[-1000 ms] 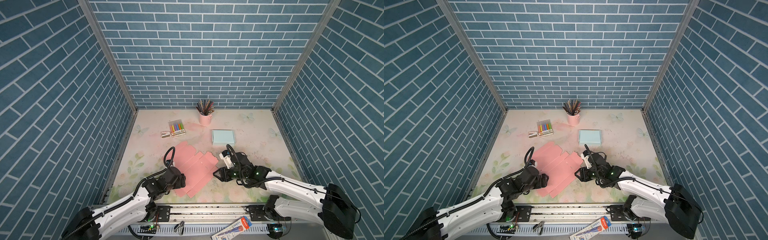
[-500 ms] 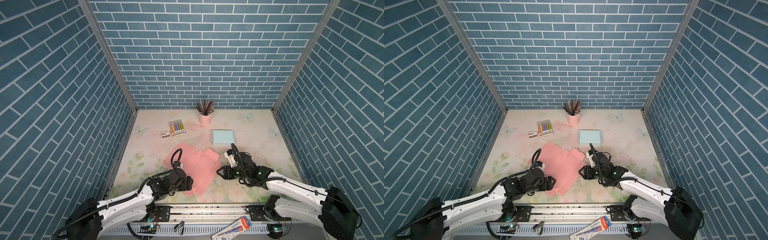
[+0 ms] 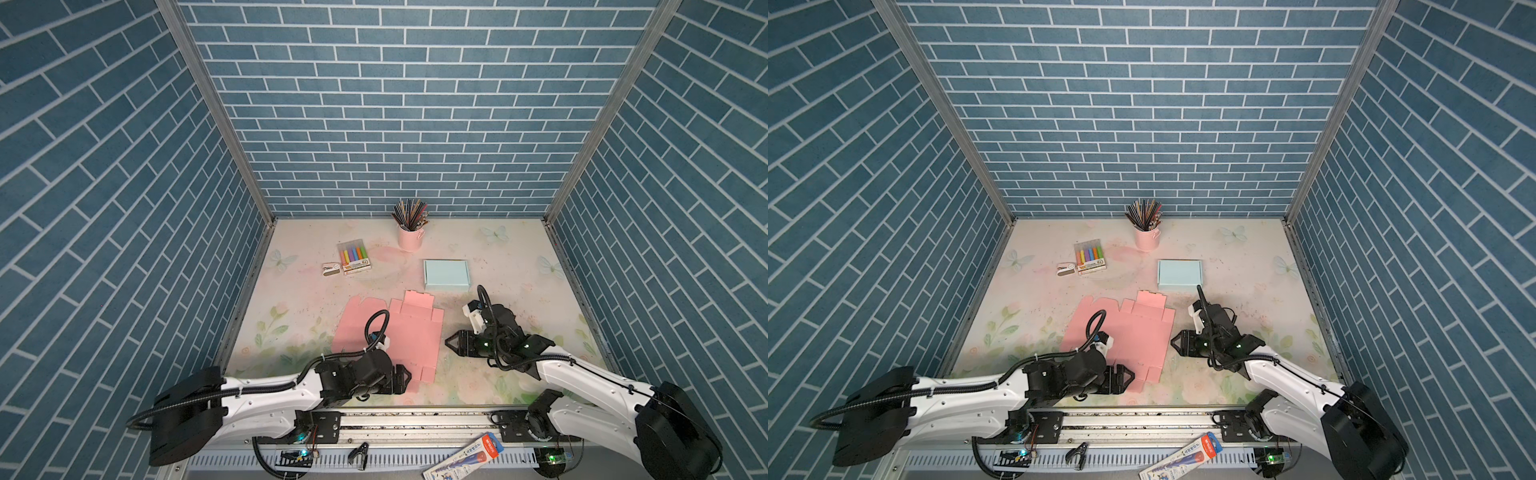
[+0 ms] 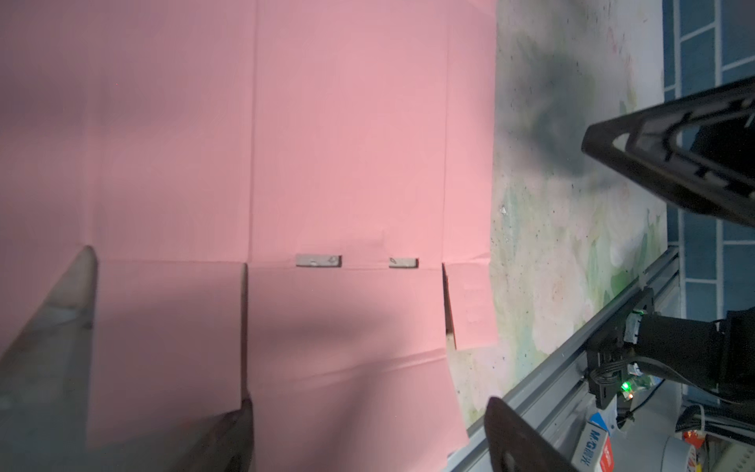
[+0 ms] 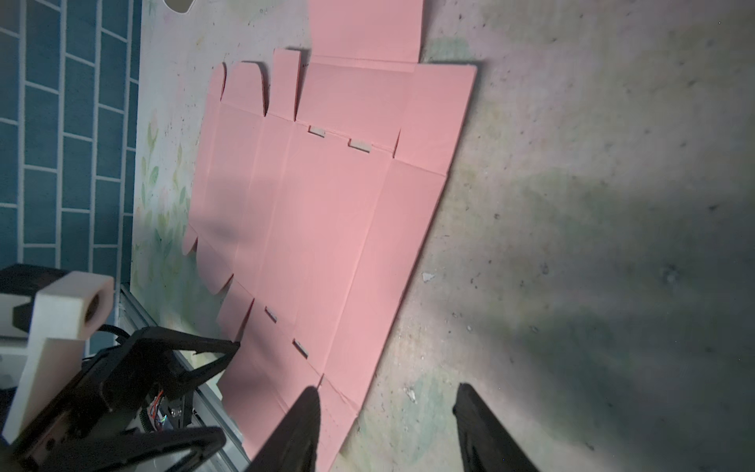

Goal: Fold the paper box

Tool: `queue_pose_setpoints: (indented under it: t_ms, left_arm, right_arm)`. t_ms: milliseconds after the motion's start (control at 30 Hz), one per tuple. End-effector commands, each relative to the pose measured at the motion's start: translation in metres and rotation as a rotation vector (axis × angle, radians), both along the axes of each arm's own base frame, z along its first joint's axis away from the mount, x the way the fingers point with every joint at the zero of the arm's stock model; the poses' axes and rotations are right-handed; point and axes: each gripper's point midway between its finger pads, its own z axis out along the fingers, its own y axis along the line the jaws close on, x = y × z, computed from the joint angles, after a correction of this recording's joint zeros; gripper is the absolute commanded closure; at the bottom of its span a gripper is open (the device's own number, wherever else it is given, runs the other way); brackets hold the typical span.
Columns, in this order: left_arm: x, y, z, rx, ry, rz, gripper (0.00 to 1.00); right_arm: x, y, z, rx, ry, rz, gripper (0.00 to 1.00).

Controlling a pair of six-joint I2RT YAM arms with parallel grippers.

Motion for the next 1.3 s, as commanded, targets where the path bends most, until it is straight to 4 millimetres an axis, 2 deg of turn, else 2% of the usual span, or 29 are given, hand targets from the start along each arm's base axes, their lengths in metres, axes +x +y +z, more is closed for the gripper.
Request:
queue_pose_setpoints:
  t_ms: [0,167,300,533,700,867,933,1033,1167,1267]
  left_arm:
    - [-0.007,-0.017,-0.003,0.025,0.020,-0.053,0.12]
    - [-0.008,-0.049,-0.001,0.021,0.020,-0.136,0.12]
    - [-0.005,-0.062,0.004,0.012,0.014,-0.174,0.12]
    - [-0.021,-0.056,-0.007,-0.001,0.071,-0.240,0.12]
    - [-0.028,-0.044,0.005,0.006,0.043,-0.300,0.12]
    - [-0.007,-0.039,0.035,-0.035,0.006,-0.316,0.12]
    - [0.004,-0.034,0.042,-0.049,-0.001,-0.317,0.12]
    - [0.029,-0.021,0.046,-0.020,-0.021,-0.274,0.12]
    - [0.070,-0.020,0.068,-0.051,-0.095,-0.225,0.12]
    - [0.094,-0.018,0.071,-0.057,-0.116,-0.191,0.12]
  right_arm:
    - [-0.001,-0.004,-0.005,-0.005,0.003,0.012,0.46]
    - [-0.001,-0.008,-0.010,-0.001,0.011,-0.005,0.46]
    - [0.002,-0.011,-0.013,-0.024,0.022,-0.005,0.46]
    - [0.008,-0.017,-0.018,-0.064,0.038,-0.022,0.46]
    - [0.015,-0.020,-0.014,-0.071,0.040,-0.044,0.46]
    - [0.028,-0.023,-0.010,-0.083,0.034,-0.066,0.46]
    - [0.032,-0.024,-0.010,-0.071,0.039,-0.077,0.46]
    - [0.039,-0.023,-0.008,-0.055,0.043,-0.091,0.46]
    - [0.049,-0.018,-0.004,-0.045,0.038,-0.095,0.47]
    - [0.056,-0.015,0.000,-0.042,0.034,-0.099,0.48]
